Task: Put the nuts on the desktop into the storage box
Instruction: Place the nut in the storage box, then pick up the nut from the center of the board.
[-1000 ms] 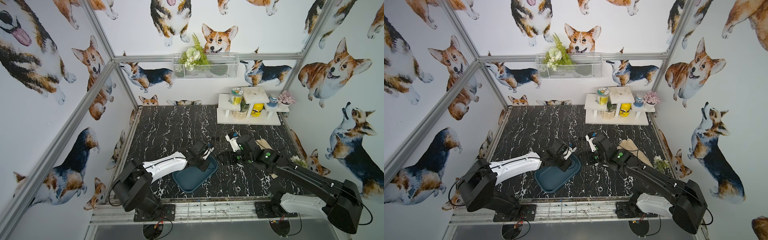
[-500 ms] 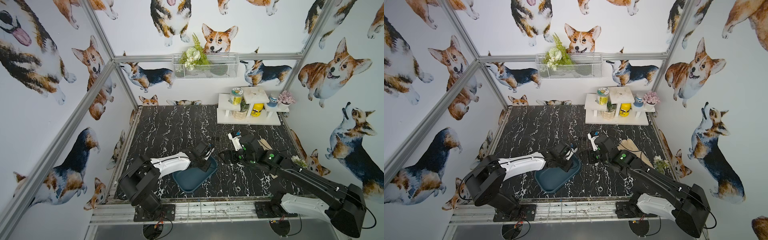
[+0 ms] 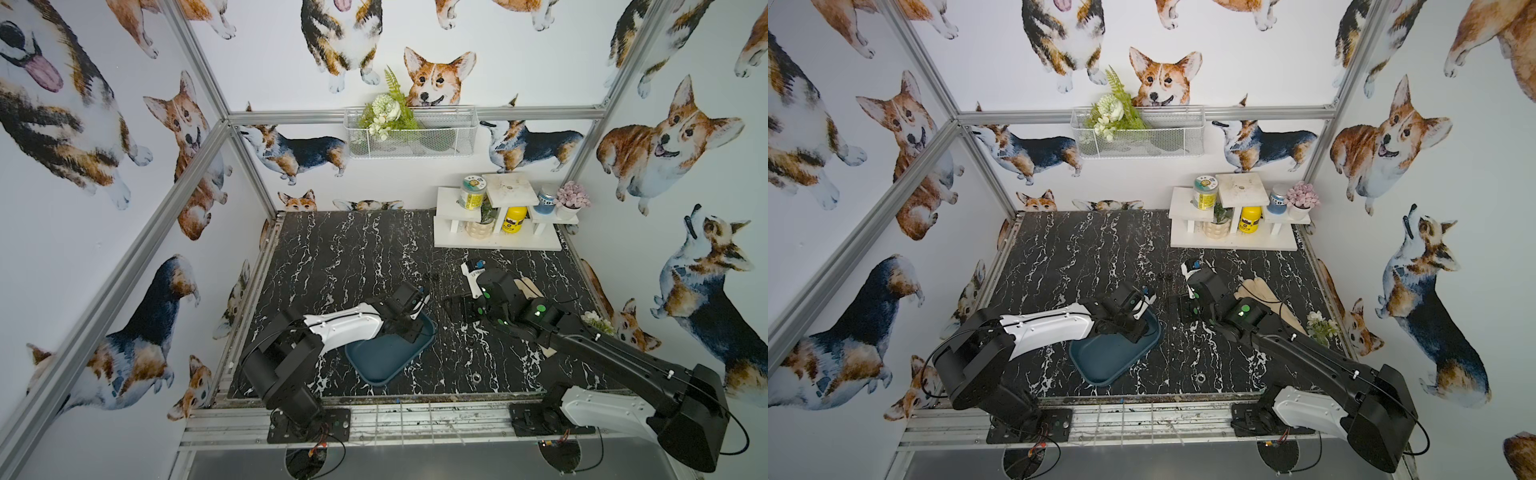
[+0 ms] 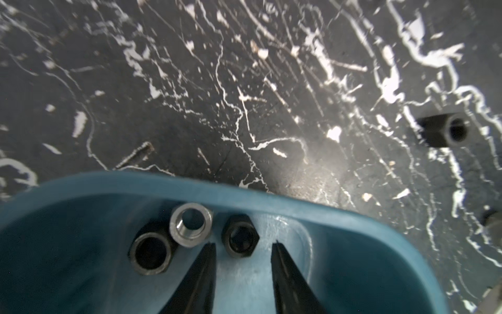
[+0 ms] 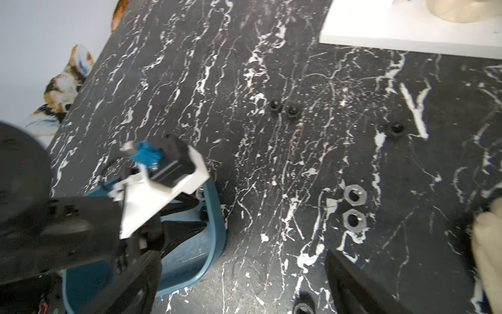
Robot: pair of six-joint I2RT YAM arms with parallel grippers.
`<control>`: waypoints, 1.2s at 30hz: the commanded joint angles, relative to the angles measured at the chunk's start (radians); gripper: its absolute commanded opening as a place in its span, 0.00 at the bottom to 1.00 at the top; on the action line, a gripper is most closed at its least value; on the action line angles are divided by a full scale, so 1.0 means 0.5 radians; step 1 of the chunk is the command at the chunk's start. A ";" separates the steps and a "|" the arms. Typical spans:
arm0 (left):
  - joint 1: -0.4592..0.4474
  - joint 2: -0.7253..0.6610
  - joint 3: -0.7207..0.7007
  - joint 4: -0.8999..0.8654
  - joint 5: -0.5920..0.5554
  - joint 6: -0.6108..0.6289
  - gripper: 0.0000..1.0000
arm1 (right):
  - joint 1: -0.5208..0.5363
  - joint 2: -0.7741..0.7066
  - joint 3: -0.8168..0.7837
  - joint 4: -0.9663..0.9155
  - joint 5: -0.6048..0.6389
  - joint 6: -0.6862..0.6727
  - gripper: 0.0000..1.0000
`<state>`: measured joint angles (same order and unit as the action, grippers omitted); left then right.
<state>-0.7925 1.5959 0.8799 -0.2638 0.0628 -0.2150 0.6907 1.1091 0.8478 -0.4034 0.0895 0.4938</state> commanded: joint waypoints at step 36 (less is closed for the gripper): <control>0.045 -0.842 -0.082 -0.104 -0.297 0.074 1.00 | 0.058 0.515 -0.261 -0.347 -0.061 0.489 0.60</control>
<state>-0.7719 1.1858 0.8444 -0.3424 -0.0963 -0.1883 0.7193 1.3544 0.7177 -0.5968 0.0292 0.7231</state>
